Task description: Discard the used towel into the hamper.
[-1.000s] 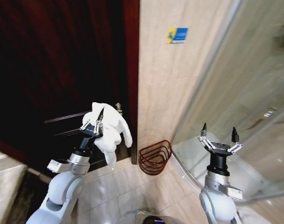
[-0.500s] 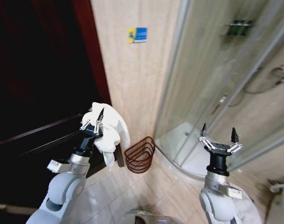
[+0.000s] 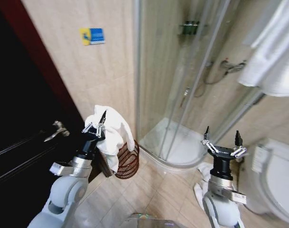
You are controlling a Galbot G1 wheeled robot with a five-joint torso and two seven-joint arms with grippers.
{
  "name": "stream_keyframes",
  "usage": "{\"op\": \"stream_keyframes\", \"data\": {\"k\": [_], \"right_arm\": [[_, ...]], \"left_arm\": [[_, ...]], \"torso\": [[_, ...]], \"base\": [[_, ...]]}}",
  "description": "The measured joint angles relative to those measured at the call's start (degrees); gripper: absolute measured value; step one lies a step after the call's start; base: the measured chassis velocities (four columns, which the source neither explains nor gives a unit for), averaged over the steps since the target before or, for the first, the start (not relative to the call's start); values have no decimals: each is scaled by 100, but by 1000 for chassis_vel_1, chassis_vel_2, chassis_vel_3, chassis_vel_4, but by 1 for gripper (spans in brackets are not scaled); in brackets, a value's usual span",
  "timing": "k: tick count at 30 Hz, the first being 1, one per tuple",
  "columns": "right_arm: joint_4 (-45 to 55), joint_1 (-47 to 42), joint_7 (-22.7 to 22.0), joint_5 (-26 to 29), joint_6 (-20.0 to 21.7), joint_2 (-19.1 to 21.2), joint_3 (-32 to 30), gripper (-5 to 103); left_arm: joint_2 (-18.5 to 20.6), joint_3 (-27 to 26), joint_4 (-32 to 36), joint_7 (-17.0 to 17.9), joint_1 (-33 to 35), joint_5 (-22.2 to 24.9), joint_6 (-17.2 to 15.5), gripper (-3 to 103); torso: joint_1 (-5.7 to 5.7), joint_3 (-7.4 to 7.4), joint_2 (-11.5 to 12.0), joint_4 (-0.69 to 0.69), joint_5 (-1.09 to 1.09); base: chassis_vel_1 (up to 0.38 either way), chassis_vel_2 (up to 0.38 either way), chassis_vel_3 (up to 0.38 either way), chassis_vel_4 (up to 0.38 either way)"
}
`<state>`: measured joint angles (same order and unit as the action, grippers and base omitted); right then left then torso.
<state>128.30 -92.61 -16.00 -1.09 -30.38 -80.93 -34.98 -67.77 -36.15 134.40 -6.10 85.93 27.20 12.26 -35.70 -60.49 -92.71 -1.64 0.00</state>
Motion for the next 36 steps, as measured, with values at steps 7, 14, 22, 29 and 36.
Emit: {"op": "stream_keyframes", "data": {"k": [7, 14, 22, 29, 36], "right_arm": [[2, -8, -6, 10, 2, 5, -17, 100], [-30, 15, -18, 9, 3, -38, -10, 100], [-48, 19, -42, 28, -4, -28, -38, 100], [-74, 39, -58, 24, -12, -48, -53, 100], [-131, 35, -79, -18, -11, -63, -83, 100]], "left_arm": [[4, 46, -41, 30, -75, 70, 46, 4], [16, 72, -189, 192, -60, -127, -37, 4], [74, 193, -567, 400, -139, -247, -211, 4], [296, 369, -1257, 427, -338, -155, -267, 4], [394, 592, -1862, 549, -521, -105, -314, 4]], "torso": [[0, 0, 0, 2, 1], [0, 0, 0, -2, 0], [0, 0, 0, 0, 0], [0, 0, 0, 0, 0], [0, 0, 0, 1, 0]], "base": [[-123, -128, -124, -117], [-47, -42, -36, -34], [0, 0, 0, 0], [0, 0, 0, 0], [0, 0, 0, 0]]}}
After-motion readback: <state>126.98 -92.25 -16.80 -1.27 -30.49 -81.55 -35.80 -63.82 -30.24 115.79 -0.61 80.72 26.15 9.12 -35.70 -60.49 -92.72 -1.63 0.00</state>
